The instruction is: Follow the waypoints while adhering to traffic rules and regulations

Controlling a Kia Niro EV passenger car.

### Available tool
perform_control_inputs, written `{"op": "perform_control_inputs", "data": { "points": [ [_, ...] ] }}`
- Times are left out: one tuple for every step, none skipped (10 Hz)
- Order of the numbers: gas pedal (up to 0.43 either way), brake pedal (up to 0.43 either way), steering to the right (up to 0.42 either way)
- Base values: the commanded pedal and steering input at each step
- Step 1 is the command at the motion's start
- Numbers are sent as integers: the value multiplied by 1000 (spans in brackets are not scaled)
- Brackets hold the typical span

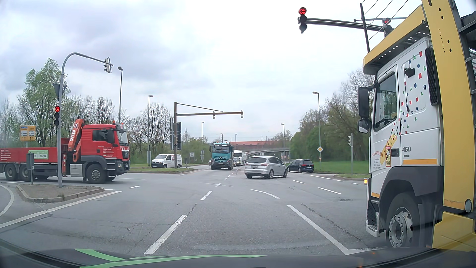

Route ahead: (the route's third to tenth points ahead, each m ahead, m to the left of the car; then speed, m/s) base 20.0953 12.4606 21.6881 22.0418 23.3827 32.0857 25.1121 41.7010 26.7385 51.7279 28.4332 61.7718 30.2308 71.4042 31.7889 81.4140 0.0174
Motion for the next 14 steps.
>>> {"op": "perform_control_inputs", "data": {
  "points": [
    [0, 274, 8],
    [0, 274, 8],
    [0, 280, 7],
    [0, 280, 8],
    [0, 280, 7],
    [0, 280, 7],
    [0, 280, 7],
    [0, 280, 8],
    [0, 280, 8],
    [0, 280, 7],
    [0, 280, 8],
    [0, 280, 8],
    [0, 280, 7],
    [0, 287, 7]
  ]
}}
